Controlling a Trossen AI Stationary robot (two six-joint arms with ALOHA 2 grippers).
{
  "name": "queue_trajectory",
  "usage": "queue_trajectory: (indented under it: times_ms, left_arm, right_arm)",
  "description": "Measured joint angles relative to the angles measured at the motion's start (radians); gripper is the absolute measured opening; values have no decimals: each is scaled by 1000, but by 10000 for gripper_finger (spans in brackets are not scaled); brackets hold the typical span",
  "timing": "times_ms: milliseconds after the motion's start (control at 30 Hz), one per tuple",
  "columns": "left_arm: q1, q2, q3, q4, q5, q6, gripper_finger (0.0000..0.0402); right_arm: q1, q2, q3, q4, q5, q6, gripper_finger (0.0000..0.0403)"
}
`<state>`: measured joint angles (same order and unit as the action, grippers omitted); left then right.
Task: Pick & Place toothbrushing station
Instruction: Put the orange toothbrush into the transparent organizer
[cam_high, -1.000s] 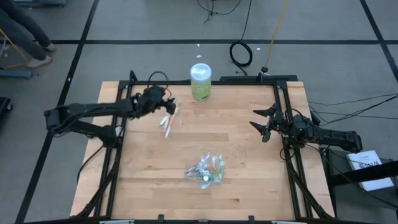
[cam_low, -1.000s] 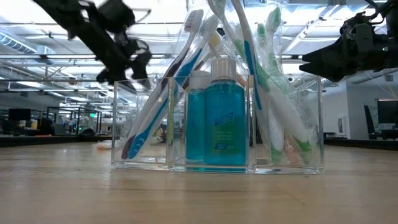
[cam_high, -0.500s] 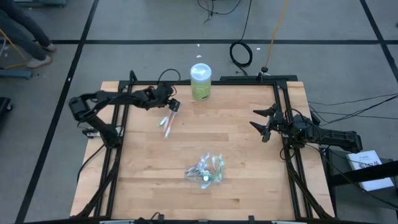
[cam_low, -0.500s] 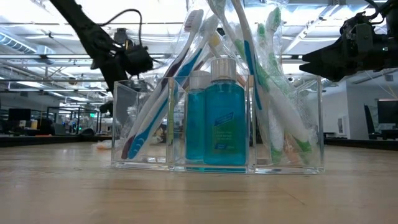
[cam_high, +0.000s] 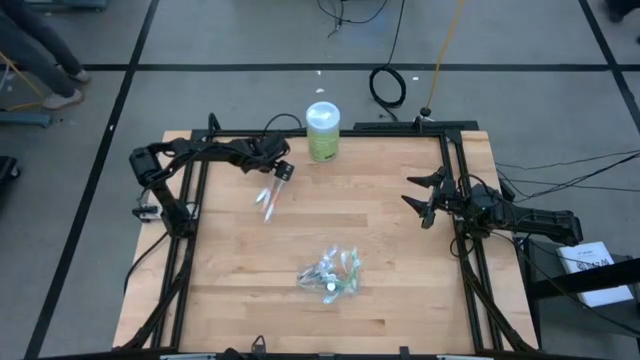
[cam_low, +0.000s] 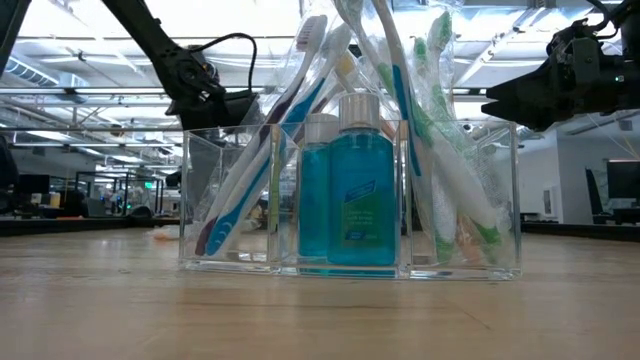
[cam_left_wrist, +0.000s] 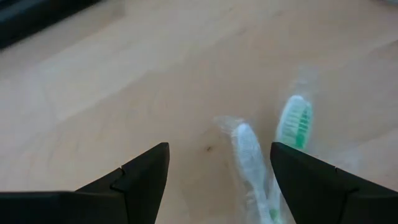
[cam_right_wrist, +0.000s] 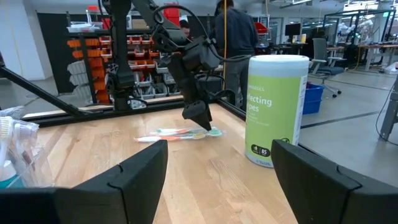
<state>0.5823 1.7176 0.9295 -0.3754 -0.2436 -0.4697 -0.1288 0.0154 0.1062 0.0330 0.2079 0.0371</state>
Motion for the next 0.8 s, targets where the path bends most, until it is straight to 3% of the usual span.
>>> queue_trajectory:
  times_ms: [200, 800]
  left_arm:
    - [2, 0, 0, -74, 0, -16, 274]
    - [3, 0, 0, -79, 87, -34, 117]
  right_arm:
    - [0, 0, 0, 0, 0, 0, 279]
    - [0, 0, 0, 0, 0, 0, 279]
